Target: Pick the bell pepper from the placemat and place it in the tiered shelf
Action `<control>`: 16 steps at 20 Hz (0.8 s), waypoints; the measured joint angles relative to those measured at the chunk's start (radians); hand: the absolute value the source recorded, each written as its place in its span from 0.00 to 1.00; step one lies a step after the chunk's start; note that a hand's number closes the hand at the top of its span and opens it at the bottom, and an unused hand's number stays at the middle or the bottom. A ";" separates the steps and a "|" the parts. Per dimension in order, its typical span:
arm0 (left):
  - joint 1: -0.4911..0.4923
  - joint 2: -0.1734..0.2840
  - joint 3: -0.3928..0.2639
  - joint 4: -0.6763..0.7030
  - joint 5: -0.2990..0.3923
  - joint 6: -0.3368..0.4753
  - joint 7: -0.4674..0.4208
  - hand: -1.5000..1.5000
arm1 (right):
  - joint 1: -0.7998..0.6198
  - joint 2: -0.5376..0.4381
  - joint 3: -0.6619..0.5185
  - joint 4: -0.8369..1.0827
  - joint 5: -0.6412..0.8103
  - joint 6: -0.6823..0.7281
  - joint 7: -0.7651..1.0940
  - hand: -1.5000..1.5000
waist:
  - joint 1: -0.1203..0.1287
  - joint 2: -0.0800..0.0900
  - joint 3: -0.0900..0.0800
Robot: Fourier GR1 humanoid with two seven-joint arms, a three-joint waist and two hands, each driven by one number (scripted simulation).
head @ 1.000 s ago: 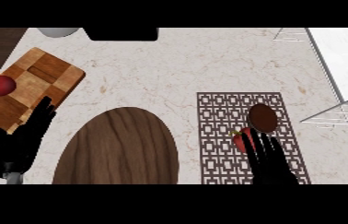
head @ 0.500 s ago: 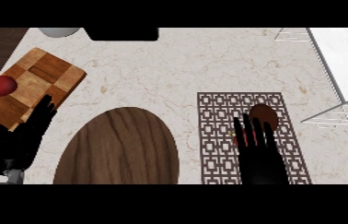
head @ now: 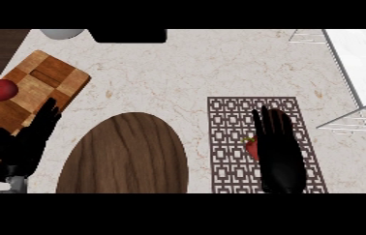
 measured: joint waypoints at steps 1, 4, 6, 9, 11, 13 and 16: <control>0.004 -0.003 0.008 -0.011 -0.005 -0.005 0.009 0.50 | -0.013 -0.003 -0.015 0.014 -0.006 -0.004 -0.012 0.00 | 0.000 0.000 0.000; 0.004 -0.025 0.023 -0.002 -0.028 -0.021 0.004 0.50 | -0.030 -0.009 -0.038 0.050 -0.012 -0.030 -0.041 0.00 | 0.000 0.000 0.000; 0.002 -0.040 0.032 -0.011 -0.043 -0.024 0.016 0.50 | -0.023 -0.007 -0.042 0.085 -0.010 -0.077 -0.054 0.00 | 0.000 0.000 0.000; 0.002 -0.047 0.058 -0.005 -0.056 -0.047 0.016 0.50 | -0.053 0.001 -0.067 0.141 -0.013 -0.108 -0.073 0.00 | 0.000 -0.001 -0.001; -0.012 -0.045 0.081 0.010 -0.063 -0.069 0.015 0.50 | -0.061 0.003 -0.082 0.158 -0.020 -0.121 -0.086 0.00 | 0.000 -0.002 -0.002; -0.005 -0.051 0.095 0.011 -0.074 -0.082 0.008 0.50 | -0.065 0.005 -0.097 0.176 -0.026 -0.135 -0.095 0.00 | 0.000 -0.005 -0.005; -0.022 -0.061 0.111 0.037 -0.079 -0.099 0.009 0.50 | -0.084 0.012 -0.122 0.211 -0.045 -0.141 -0.110 1.00 | 0.000 -0.008 -0.008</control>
